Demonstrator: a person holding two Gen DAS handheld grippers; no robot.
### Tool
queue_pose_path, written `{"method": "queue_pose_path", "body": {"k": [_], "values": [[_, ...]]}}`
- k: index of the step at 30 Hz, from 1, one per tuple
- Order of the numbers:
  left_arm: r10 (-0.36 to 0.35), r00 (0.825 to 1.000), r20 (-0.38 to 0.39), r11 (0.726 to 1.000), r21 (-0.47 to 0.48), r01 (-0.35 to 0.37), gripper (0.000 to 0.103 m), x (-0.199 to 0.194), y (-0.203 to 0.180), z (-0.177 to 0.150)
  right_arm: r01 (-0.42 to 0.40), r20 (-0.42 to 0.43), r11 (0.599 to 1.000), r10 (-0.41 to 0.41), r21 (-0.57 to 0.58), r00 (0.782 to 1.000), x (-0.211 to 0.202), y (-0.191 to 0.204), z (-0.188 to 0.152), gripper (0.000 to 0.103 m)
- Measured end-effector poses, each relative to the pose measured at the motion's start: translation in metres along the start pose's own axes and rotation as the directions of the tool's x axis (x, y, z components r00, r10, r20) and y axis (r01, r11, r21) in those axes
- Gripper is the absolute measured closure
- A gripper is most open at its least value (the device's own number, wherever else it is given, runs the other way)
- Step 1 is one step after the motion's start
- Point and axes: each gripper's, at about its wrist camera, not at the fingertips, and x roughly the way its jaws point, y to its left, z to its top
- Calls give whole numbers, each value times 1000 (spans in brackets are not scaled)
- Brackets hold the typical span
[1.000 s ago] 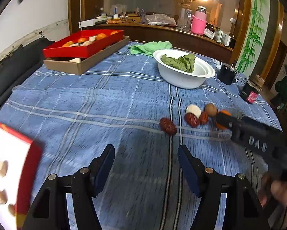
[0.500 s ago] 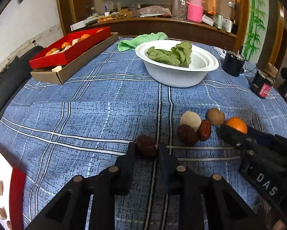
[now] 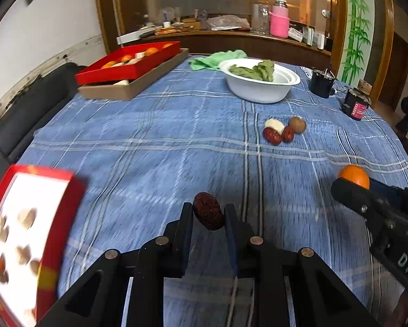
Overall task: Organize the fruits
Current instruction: 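Carry the orange and the red date over the tray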
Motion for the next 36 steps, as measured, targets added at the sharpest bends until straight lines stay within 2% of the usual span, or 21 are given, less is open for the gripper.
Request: {"method": "queue_pose_path", "body": {"k": [8,14,28,36], "values": [[10,1000,17,999,-38,-9,81,-45,32,-44,-38,9,998,39,-49,999,-30,49,-42,71],[8,1000,18,998,-54,-7,81,-64,47,-66,-54,9,996,55,-65,998,-42,71,-62,71],[7,1000,-3,994,-105,-7,81,-80,79,-96,-90,7,991,91,-97,996,-52,101,-83,70],[33,999,32,990,-141,-29,81,-100,107,-104,-127,-12,984,126,-126,992,-49,115,-91,70]]}}
